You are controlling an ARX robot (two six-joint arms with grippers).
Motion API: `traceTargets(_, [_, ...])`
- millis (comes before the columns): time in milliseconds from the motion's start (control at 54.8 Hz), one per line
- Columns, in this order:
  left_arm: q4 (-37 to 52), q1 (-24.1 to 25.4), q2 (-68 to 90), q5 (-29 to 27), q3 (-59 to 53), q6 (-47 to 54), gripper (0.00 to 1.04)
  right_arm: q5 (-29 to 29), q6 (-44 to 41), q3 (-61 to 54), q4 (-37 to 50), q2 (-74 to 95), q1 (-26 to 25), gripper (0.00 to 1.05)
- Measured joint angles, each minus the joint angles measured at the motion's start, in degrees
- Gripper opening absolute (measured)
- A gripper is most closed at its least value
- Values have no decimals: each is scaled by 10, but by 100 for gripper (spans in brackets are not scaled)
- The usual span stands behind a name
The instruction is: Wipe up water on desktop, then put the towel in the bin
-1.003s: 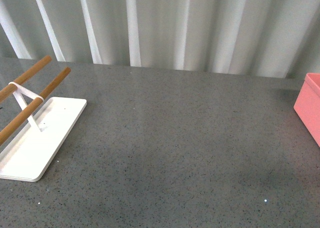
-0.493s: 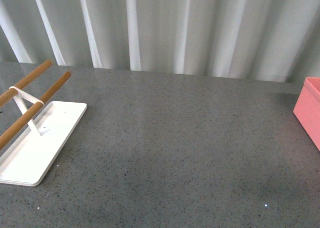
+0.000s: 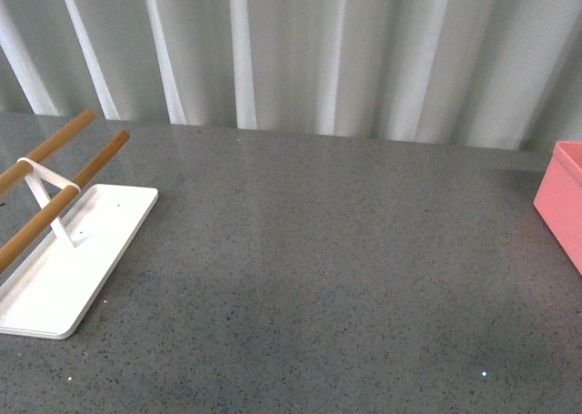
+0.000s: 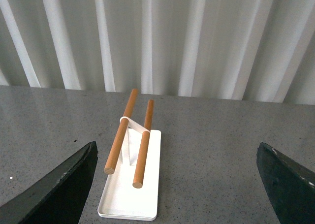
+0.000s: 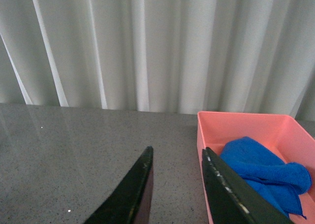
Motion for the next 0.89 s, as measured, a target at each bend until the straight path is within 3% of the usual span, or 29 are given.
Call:
traceTargets(383, [0, 0, 0, 0, 0, 0, 98, 0, 0, 0, 0, 0, 0, 99])
traceTargets(894, [0, 0, 0, 0, 0, 0, 98, 0, 1, 0, 0, 0, 0, 98])
